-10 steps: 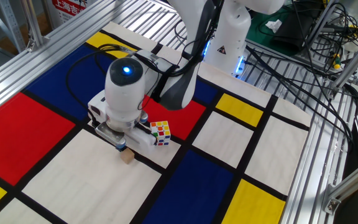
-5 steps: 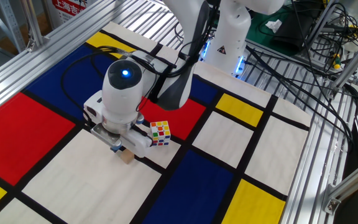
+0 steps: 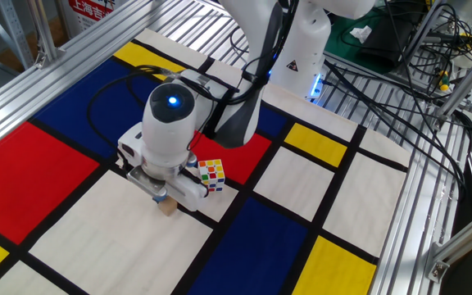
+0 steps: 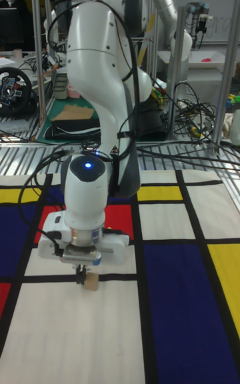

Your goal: Use the gripper to push the small block from left to right

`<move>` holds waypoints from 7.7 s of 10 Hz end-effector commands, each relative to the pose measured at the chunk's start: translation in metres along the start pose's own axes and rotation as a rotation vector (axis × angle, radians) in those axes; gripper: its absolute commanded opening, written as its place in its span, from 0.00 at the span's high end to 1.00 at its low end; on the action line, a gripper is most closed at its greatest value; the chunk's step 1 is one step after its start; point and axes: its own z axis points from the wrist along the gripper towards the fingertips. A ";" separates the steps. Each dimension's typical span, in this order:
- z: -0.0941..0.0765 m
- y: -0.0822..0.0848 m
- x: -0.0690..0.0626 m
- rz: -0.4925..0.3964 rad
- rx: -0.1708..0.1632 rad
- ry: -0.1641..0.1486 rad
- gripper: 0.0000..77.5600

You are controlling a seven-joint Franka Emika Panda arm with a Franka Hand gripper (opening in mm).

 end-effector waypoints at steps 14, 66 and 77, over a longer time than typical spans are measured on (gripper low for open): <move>0.002 0.016 0.006 -0.050 -0.028 0.014 1.00; -0.011 0.143 0.001 0.081 -0.117 -0.031 1.00; -0.021 0.148 -0.015 0.112 -0.105 -0.060 1.00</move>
